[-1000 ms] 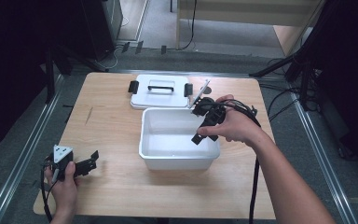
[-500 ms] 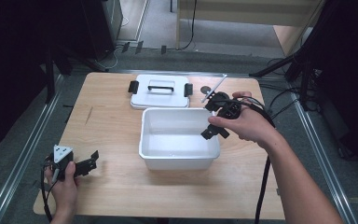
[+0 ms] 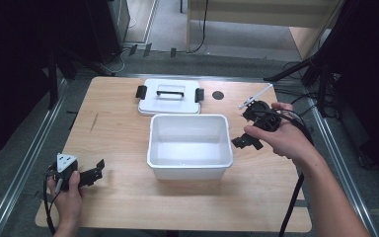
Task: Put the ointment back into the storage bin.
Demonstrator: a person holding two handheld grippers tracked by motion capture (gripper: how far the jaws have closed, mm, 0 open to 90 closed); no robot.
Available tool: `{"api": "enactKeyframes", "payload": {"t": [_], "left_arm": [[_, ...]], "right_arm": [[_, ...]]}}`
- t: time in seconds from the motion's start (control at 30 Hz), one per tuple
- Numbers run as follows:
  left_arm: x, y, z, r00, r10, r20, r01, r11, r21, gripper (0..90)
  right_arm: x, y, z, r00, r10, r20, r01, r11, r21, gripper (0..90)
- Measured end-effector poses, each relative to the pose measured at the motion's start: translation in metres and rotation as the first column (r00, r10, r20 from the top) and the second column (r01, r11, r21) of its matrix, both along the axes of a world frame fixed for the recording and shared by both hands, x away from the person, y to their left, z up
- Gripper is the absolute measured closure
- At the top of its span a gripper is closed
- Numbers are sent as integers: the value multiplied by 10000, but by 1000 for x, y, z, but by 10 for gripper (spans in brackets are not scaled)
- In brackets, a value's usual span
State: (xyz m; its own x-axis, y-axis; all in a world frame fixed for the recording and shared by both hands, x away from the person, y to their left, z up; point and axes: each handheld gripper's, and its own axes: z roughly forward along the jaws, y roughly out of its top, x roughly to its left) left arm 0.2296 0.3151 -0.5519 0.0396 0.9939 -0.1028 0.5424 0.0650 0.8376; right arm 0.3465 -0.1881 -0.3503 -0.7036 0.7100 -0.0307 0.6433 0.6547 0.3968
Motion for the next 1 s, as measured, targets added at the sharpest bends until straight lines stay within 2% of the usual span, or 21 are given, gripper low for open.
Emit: {"api": "enactKeyframes", "payload": {"t": [0.03, 0.07, 0.2, 0.3, 0.37, 0.5, 0.57, 0.83, 1.0], "left_arm": [[0, 0, 0, 10000, 0, 0, 0, 10000, 0, 6], [0, 0, 0, 10000, -1, -12, 1, 10000, 38, 5], [0, 0, 0, 10000, -18, -39, 18, 10000, 57, 6], [0, 0, 0, 10000, -34, -44, 35, 10000, 83, 5], [0, 0, 0, 10000, 6, -16, -6, 10000, 31, 6], [0, 0, 0, 10000, -10, -40, 10, 10000, 30, 6], [0, 0, 0, 10000, 1, -30, -1, 10000, 15, 6], [0, 0, 0, 10000, 25, -16, -26, 10000, -22, 6], [0, 0, 0, 10000, -8, -30, 8, 10000, 14, 5]], "right_arm": [[0, 0, 0, 10000, 0, 0, 0, 10000, 0, 0], [-2, -9, -1, 9997, -239, 83, 239, 9997, 112, 0], [-7, -25, -6, 9978, -626, 221, 620, 9977, 283, 0], [-9, -33, -10, 9966, -767, 302, 755, 9965, 370, 0], [-12, -44, -16, 9944, -956, 453, 930, 9940, 573, 0], [-16, -55, -23, 9903, -1215, 676, 1155, 9895, 871, 0], [-20, -65, -30, 9853, -1419, 956, 1311, 9852, 1105, 0], [-31, -88, -46, 9696, -1995, 1416, 1754, 9704, 1659, 0], [-42, -107, -62, 9496, -2494, 1897, 2073, 9540, 2164, 0]]}}
